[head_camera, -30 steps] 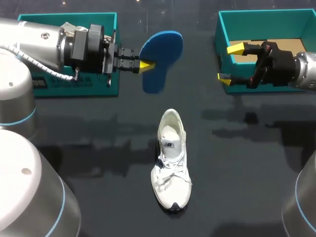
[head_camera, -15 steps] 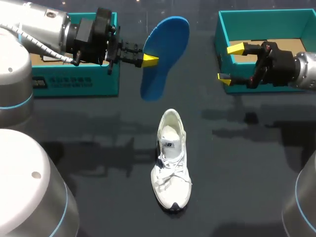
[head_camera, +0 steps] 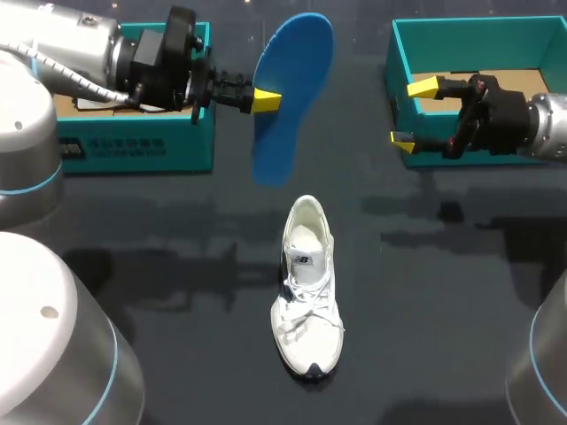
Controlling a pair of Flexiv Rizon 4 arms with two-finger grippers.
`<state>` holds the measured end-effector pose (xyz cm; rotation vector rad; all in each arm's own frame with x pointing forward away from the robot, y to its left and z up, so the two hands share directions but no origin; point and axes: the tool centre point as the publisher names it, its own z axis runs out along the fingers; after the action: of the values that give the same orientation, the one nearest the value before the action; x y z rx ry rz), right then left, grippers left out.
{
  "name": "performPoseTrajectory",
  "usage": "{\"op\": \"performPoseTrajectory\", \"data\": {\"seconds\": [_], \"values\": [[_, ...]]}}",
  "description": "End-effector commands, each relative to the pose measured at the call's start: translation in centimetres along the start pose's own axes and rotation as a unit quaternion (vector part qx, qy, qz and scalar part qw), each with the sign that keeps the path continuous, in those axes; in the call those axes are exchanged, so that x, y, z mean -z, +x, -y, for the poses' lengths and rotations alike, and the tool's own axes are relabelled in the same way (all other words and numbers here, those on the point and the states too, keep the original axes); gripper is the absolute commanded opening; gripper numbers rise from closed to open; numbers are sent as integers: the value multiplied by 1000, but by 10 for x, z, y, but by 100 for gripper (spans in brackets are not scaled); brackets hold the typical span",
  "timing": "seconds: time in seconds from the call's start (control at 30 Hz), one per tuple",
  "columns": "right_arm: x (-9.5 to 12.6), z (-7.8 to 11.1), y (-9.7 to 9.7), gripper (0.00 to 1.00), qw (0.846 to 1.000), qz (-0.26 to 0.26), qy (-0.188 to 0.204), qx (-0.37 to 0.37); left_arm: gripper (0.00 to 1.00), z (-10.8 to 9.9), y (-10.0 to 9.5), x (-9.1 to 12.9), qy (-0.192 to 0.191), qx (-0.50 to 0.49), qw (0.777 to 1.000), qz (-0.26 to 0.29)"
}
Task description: Take the shoe out of the shoebox, open the shoe tongue, remove and reinsert the insole, then place the shoe into the shoebox
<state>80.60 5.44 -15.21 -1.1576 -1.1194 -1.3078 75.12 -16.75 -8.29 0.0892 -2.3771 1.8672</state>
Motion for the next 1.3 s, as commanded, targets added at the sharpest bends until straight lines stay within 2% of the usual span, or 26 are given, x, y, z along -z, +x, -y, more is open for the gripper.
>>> {"op": "performPoseTrajectory", "data": {"seconds": [0.03, 0.13, 0.4, 0.67, 0.77, 0.83, 1.03, 1.13, 1.3], "values": [[0, 1, 0, 100, 1000, 1, 0, 0, 0, 2, -7, -3, 32, 178, 983, -18], [0, 1, 0, 100, 1000, 1, 0, 0, 0, 5, -6, -2, 43, 274, 960, -22], [0, 1, 0, 100, 1000, 1, 0, 0, 0, 11, -7, -1, 56, 419, 906, -17], [0, 1, 0, 100, 1000, 1, 0, 0, 0, 9, -7, 2, 68, 490, 869, -17], [0, 1, 0, 100, 1000, 1, 0, 0, 0, 6, -8, 3, 77, 487, 870, -8], [0, 1, 0, 100, 1000, 1, 0, 0, 0, 4, -8, 5, 81, 501, 862, -6], [0, 1, 0, 100, 1000, 1, 0, 0, 0, 2, -9, 7, 90, 561, 823, -6], [0, 1, 0, 100, 1000, 1, 0, 0, 0, 2, -9, 8, 83, 605, 792, -13], [0, 1, 0, 100, 1000, 1, 0, 0, 0, -6, -9, 8, 81, 633, 769, -13]]}}
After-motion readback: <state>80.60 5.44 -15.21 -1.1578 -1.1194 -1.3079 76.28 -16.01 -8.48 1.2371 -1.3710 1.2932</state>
